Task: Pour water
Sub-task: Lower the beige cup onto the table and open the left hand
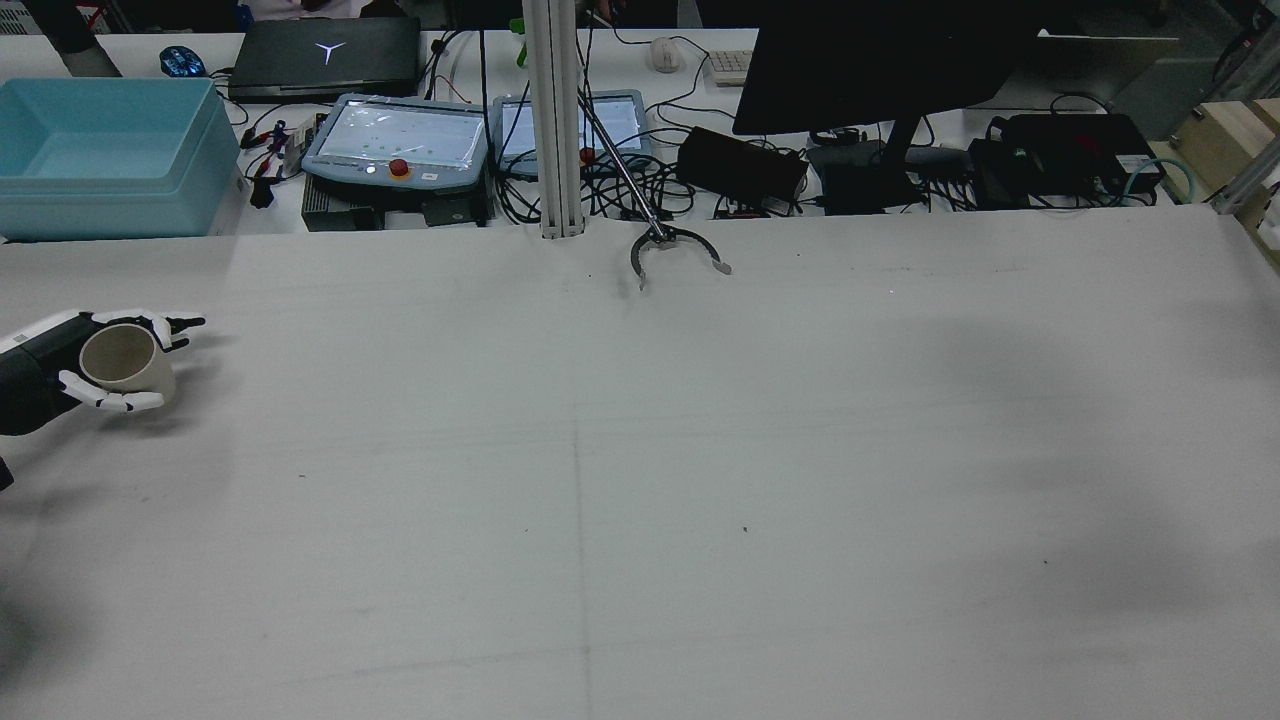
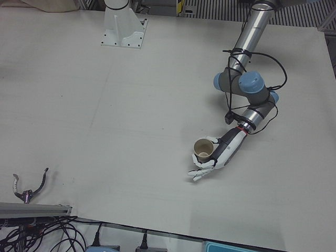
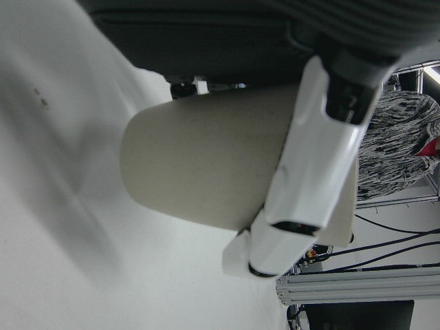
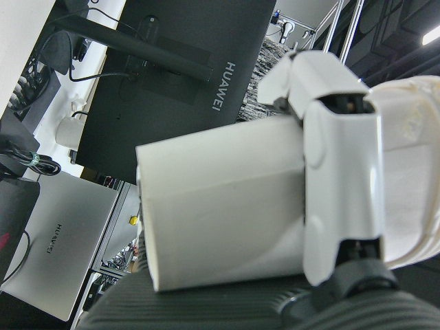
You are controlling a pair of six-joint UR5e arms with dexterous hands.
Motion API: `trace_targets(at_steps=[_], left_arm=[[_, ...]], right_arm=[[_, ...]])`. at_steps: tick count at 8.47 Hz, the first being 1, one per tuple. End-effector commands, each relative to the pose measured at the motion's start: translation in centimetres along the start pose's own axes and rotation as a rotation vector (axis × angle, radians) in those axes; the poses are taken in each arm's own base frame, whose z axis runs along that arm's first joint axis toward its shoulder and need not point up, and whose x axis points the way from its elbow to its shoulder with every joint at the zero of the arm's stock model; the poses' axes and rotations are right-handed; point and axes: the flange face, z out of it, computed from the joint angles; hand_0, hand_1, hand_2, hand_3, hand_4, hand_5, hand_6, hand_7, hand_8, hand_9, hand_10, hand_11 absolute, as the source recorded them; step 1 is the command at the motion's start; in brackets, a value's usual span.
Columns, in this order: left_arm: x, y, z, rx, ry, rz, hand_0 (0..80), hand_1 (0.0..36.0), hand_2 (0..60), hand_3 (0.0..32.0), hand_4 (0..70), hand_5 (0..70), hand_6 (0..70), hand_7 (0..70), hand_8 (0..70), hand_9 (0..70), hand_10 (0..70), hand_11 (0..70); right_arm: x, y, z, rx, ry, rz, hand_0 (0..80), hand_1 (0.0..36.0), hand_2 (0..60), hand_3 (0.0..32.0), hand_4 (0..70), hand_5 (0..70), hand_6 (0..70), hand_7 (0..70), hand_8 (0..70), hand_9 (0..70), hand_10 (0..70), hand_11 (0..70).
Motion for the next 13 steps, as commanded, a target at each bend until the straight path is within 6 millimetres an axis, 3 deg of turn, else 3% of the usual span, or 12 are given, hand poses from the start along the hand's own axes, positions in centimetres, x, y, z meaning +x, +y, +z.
trace_targets(at_steps=[1, 8, 9, 10, 11, 12, 13], left_arm=[[-0.5, -0.9, -0.4, 0.013, -0.008, -0.001, 80.0, 36.0, 60.0, 0.0, 42.0, 70.0, 21.8, 16.1, 13.9, 8.1, 8.0, 15.7], [-1.2, -1.9, -0.9, 0.032, -0.02, 0.006, 80.0, 36.0, 60.0, 0.0, 40.8, 70.0, 22.7, 17.2, 14.2, 8.6, 7.9, 15.7], [-1.1, -1.9, -0.9, 0.031, -0.018, 0.005, 80.0, 36.0, 40.3, 0.0, 41.6, 70.0, 22.7, 17.4, 14.3, 8.5, 7.8, 15.5], [-0.8, -2.0, -0.9, 0.029, -0.013, 0.006, 80.0, 36.0, 13.2, 0.0, 46.4, 63.2, 22.6, 17.5, 14.1, 8.3, 7.6, 15.3], [-0.7, -1.9, -0.9, 0.025, -0.01, 0.006, 80.0, 36.0, 0.1, 0.0, 49.2, 36.0, 22.4, 17.6, 14.0, 8.3, 7.5, 15.2], [-0.6, -2.0, -0.9, 0.024, -0.008, 0.005, 80.0, 36.0, 0.0, 0.0, 50.6, 14.4, 22.4, 17.6, 14.0, 8.2, 7.4, 15.1], [-0.5, -2.0, -0.9, 0.023, -0.006, 0.005, 80.0, 36.0, 0.0, 0.0, 51.2, 0.9, 22.2, 17.6, 13.9, 8.1, 7.2, 14.8]], right_arm=[[0.0, 0.0, -0.1, -0.001, 0.002, 0.001, 80.0, 36.0, 60.0, 0.0, 43.2, 35.5, 70.0, 70.0, 70.0, 70.0, 67.1, 70.0], [0.0, -0.1, -0.1, 0.001, 0.002, 0.0, 80.0, 36.0, 60.0, 0.0, 40.7, 35.3, 70.0, 70.0, 70.0, 70.0, 66.5, 70.0], [0.0, 0.0, 0.0, -0.001, 0.002, 0.0, 80.0, 36.0, 60.0, 0.0, 40.9, 35.3, 70.0, 70.0, 70.0, 70.0, 66.5, 70.0], [0.0, 0.0, 0.0, 0.001, 0.002, 0.0, 80.0, 36.0, 60.0, 0.0, 40.7, 35.3, 70.0, 70.0, 70.0, 70.0, 66.1, 70.0], [0.0, 0.0, 0.0, -0.001, 0.003, 0.0, 80.0, 36.0, 60.0, 0.0, 41.2, 35.3, 70.0, 70.0, 70.0, 70.0, 65.6, 70.0], [0.1, 0.0, 0.0, 0.0, 0.005, -0.002, 80.0, 36.0, 60.0, 0.0, 41.5, 35.2, 70.0, 70.0, 70.0, 70.0, 65.3, 70.0], [0.1, 0.0, 0.0, 0.0, 0.005, -0.002, 80.0, 36.0, 60.0, 0.0, 41.3, 35.2, 70.0, 70.0, 70.0, 70.0, 65.3, 70.0]])
